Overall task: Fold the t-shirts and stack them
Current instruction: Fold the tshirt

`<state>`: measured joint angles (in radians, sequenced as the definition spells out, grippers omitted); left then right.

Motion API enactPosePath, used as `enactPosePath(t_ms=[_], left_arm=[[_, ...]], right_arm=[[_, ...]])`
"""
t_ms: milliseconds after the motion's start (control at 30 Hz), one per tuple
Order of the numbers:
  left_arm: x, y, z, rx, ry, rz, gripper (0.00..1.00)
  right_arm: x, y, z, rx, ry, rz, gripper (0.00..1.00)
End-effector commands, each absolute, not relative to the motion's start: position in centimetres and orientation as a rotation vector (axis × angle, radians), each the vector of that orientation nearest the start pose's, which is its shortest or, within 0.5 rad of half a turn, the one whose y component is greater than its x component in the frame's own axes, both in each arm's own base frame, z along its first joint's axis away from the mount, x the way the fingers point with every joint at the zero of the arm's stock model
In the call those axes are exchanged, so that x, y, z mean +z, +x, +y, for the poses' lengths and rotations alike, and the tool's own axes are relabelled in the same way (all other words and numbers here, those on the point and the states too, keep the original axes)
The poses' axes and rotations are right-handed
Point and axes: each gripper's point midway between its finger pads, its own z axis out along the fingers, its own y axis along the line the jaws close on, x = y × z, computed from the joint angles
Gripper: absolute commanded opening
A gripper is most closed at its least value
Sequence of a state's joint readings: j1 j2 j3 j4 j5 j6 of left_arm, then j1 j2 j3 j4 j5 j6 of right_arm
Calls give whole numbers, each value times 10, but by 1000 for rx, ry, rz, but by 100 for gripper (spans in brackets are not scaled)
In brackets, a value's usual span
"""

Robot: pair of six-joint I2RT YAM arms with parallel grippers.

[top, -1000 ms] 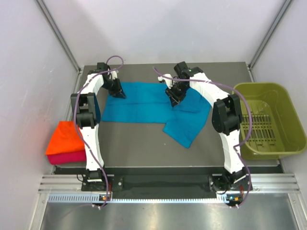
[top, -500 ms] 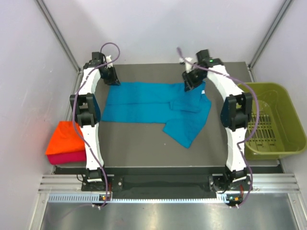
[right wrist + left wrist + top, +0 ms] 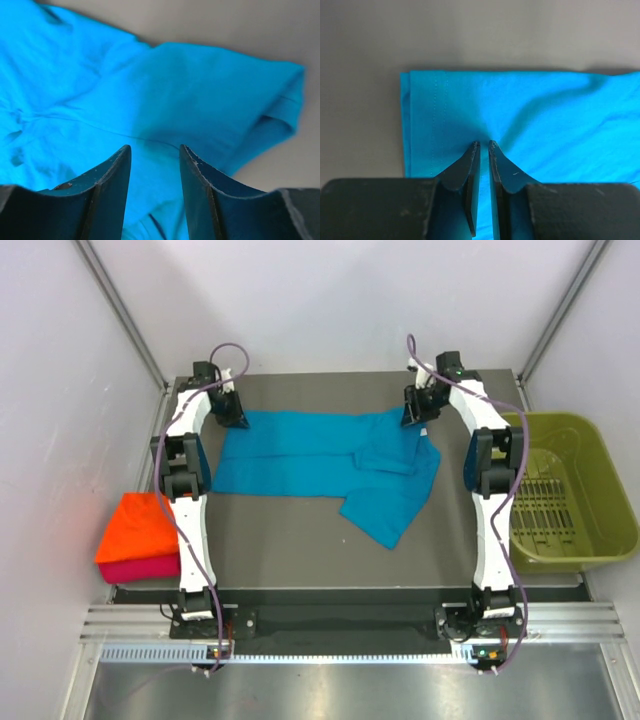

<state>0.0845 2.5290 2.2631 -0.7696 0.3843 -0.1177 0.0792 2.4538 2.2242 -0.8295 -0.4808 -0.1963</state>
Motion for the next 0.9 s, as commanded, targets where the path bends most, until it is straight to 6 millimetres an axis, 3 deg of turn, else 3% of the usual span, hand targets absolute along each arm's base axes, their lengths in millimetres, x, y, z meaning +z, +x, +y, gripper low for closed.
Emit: enactPosePath(t_ms=[0, 233, 433, 600, 867], left_arm=[[26, 584, -16, -449, -89, 2563, 17], [11, 581, -6, -378, -106, 2597, 18], [7, 582, -3, -348, -126, 2603, 18], [13, 586, 0, -331, -141, 2585, 18], [19, 610, 24, -155, -111, 2517, 18]], right_arm=[[85, 559, 136, 653, -495, 2412, 44], [70, 565, 109, 443, -454, 2471, 45], [37, 552, 99, 379, -463, 2570, 47], [12, 548, 77, 231, -479, 2645, 50], [8, 572, 37, -47, -523, 2620, 53]])
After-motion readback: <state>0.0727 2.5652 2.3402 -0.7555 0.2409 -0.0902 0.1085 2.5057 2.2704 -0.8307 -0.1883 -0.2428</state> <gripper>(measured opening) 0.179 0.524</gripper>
